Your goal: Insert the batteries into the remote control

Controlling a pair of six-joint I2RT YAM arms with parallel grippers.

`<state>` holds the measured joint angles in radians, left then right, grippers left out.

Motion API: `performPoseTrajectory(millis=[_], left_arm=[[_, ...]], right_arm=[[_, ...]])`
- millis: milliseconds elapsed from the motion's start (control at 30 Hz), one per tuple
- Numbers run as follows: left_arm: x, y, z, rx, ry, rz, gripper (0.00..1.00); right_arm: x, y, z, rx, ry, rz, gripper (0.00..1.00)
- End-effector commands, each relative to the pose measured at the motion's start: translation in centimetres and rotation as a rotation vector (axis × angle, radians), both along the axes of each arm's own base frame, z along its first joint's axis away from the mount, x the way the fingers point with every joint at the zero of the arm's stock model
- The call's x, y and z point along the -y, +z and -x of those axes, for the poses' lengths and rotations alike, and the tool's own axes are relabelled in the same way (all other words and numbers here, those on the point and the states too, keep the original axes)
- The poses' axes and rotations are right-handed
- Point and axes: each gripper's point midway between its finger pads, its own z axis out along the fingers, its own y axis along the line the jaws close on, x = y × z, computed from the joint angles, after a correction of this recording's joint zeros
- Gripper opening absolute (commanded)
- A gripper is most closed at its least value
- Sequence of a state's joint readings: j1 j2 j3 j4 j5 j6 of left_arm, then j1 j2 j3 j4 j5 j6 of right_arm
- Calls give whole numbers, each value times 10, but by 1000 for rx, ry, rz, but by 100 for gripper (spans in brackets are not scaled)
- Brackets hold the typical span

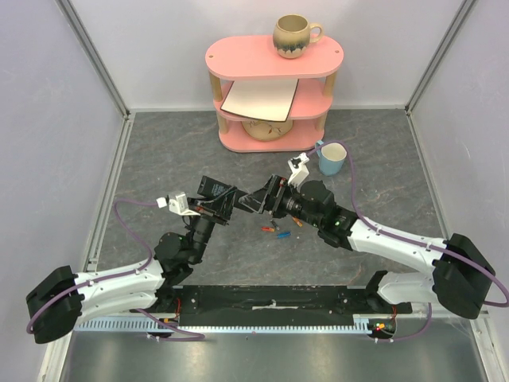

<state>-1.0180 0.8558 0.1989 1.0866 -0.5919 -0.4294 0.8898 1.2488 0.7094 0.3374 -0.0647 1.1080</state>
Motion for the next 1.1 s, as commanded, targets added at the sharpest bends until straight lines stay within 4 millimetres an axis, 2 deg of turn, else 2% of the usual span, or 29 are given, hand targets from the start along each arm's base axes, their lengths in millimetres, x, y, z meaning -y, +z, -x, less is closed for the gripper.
performPoseTrajectory(millis=[0,233,500,933,1067], left_arm=[[-1,33,4,35,-26,128,2],[3,34,5,44,-36,123,2],[1,38,4,57,-26,117,2],[4,37,5,56,-40,117,2],[5,35,6,55,-46,114,2]], right_arm=[[0,28,-1,43,-5,-81,96],[2,29,-5,35,-31,-67,91],[6,18,-5,11,-46,-27,87],[5,19,-10,11,-65,-31,82],[4,18,-11,10,-65,-30,77]])
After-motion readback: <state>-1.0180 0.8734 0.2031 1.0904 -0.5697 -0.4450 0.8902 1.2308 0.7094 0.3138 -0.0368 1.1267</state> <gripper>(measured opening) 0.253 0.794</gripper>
